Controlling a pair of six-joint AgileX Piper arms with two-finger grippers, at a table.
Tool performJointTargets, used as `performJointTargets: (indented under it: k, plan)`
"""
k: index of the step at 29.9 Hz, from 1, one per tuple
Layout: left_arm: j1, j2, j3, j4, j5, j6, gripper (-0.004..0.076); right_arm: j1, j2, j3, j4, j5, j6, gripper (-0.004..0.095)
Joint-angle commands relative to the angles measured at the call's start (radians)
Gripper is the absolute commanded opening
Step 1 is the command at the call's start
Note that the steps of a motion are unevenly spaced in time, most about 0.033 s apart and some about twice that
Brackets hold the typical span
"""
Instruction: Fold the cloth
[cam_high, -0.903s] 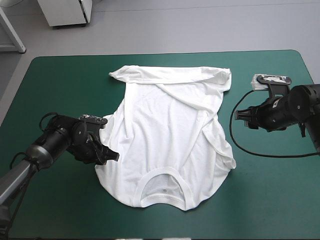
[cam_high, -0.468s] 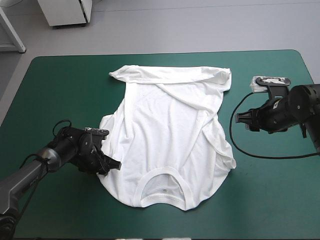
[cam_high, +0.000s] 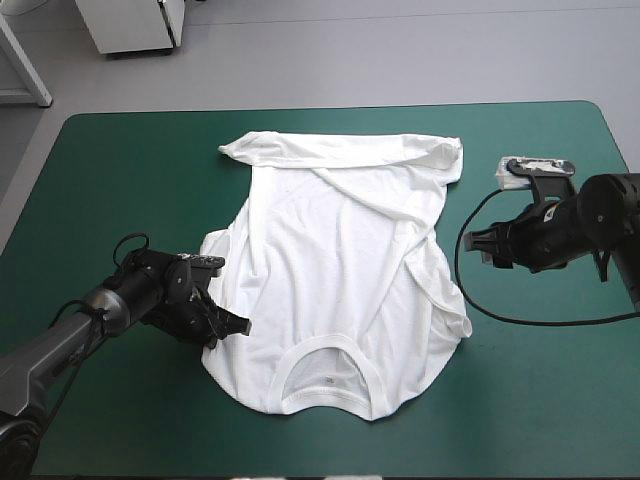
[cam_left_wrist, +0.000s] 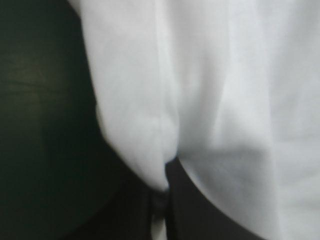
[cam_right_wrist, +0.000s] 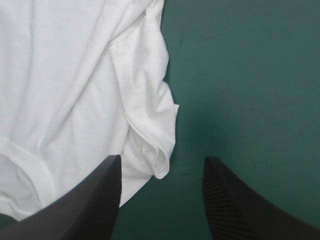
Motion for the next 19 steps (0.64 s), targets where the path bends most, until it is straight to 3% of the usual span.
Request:
performJointTargets:
  k: [1, 10, 19]
  plan:
    - [0.000, 0.034, 0.012, 0.058, -0.124, -0.009, -0.0022, 0.031, -0.027, 0.047, 0.034, -0.001, -0.023, 0.0487]
    - [0.000, 0.034, 0.012, 0.058, -0.116, -0.005, -0.0022, 0.169, -0.023, 0.321, 0.034, -0.197, 0.057, 0.0489]
    - [0.000, 0.034, 0.012, 0.056, -0.116, -0.005, -0.0022, 0.178, 0.089, 0.417, 0.020, -0.353, 0.090, 0.0487]
